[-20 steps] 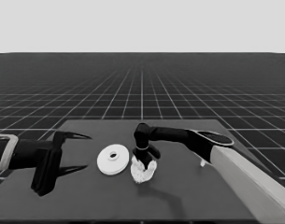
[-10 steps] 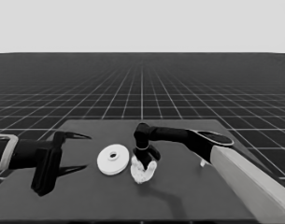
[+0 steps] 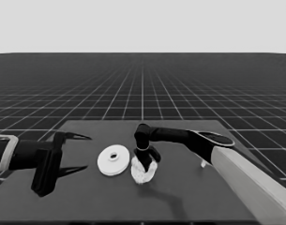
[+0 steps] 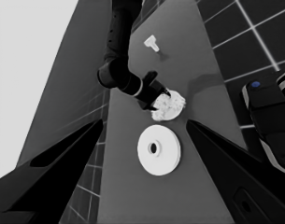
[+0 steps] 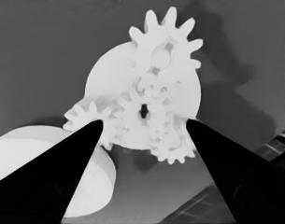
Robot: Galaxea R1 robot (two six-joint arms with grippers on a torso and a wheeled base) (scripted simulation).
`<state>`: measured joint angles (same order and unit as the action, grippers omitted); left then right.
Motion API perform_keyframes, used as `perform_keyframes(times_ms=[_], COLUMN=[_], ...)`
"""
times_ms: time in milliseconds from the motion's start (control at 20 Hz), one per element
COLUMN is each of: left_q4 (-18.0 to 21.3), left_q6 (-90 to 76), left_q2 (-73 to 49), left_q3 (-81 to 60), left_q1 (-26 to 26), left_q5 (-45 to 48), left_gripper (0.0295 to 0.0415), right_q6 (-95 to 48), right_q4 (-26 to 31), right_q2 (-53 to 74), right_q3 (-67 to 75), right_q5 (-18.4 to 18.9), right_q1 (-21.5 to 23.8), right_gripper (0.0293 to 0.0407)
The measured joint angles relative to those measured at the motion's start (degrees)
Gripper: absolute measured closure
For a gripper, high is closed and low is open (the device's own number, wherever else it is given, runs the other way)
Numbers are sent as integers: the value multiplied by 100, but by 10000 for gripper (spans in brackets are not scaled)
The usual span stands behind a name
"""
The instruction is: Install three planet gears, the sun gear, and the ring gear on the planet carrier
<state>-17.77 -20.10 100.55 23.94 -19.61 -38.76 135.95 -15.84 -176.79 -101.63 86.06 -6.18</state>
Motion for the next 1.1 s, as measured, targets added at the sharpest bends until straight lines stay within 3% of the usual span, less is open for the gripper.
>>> perform_keyframes(times_ms=[300, 350, 450, 600, 800, 850, 900, 1000, 1100], left_q4=[0, 0, 0, 0, 0, 0, 0, 0, 0], left_q6=[0, 0, 0, 0, 0, 0, 0, 0, 0], left_q2=[0, 0, 0, 0, 0, 0, 0, 0, 0], left_q3=[0, 0, 0, 0, 0, 0, 0, 0, 0], left_q1=[0, 0, 0, 0, 0, 0, 0, 0, 0], left_q5=[0, 0, 0, 0, 0, 0, 0, 0, 0], left_gripper=[326, 326, 326, 326, 326, 326, 326, 326, 326], right_q6=[9, -2241, -4503, -5481, -5705, -8101, -9617, -11035, -11525], right_q4=[0, 248, 506, 632, 664, -586, -1337, -2039, -2283], right_q2=[0, 51, 77, 90, 94, 1679, 4105, 6466, 7224], right_q3=[0, 221, 371, 409, 414, 3029, 5045, 6936, 7602], right_q5=[0, 150, 222, 221, 216, -632, -1129, -1590, -1756], right_q1=[0, 280, 624, 757, 783, 70, -607, -1169, -1337], right_gripper=[315, 307, 312, 315, 315, 295, 305, 314, 315])
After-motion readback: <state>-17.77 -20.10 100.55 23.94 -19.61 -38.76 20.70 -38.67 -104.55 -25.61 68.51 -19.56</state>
